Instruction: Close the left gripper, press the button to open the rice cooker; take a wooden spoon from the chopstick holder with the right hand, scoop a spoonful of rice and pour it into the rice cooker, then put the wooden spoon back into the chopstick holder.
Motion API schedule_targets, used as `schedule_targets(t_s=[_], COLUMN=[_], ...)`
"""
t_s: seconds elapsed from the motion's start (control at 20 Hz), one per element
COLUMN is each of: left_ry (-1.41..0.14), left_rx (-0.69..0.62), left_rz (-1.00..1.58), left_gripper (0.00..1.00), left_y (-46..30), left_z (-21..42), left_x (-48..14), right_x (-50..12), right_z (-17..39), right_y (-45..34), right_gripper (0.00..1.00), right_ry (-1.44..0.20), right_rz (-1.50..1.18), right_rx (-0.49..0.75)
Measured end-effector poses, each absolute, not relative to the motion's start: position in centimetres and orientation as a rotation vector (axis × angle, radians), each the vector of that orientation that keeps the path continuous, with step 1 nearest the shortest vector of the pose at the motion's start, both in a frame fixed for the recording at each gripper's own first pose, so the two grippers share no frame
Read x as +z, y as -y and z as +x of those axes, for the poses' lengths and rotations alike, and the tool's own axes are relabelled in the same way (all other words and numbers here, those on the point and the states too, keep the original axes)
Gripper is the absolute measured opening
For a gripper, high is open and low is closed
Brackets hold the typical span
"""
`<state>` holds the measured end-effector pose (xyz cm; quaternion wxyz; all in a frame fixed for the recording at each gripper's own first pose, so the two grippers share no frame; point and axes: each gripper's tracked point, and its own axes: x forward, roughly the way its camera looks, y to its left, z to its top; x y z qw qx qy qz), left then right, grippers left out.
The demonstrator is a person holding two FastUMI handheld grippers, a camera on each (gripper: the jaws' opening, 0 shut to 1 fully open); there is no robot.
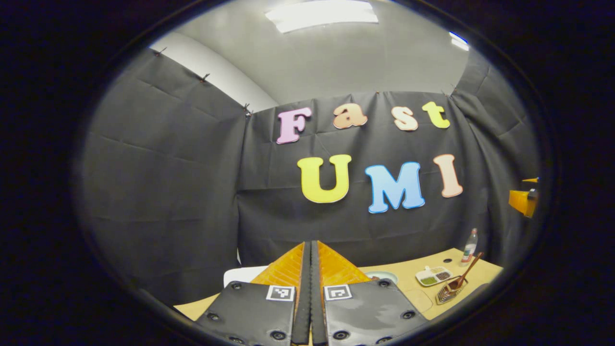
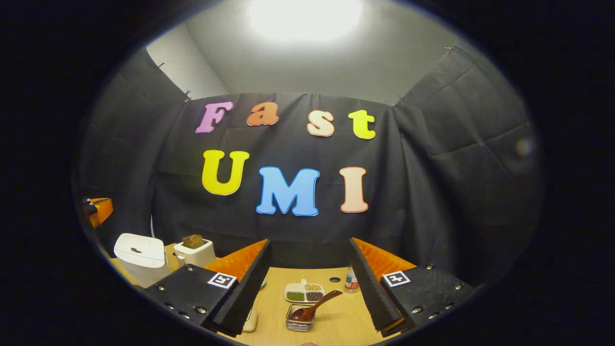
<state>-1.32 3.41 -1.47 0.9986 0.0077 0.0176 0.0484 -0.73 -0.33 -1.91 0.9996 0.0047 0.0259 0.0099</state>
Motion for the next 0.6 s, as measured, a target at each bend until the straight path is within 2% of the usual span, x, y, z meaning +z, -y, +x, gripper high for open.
schedule_targets(t_s=[0.45,0.6], left_ry=[-0.095,-0.133], left_rx=[0.117,0.129], left_rz=[-0.017,-0.033], left_gripper=[0.11,0.09], left_y=[-7.4,-9.6], left_z=[2.8,4.6], left_x=[-5.0,-7.4], right_x=[-1.9,-1.6], right_z=[-0.8,-0.7], right_y=[-0.4,-0.4], right_gripper=[0.95,0.95], right_ry=[-0.063,-0.056], right_rz=[-0.024,-0.040], right_rx=[-0.007,-0.029])
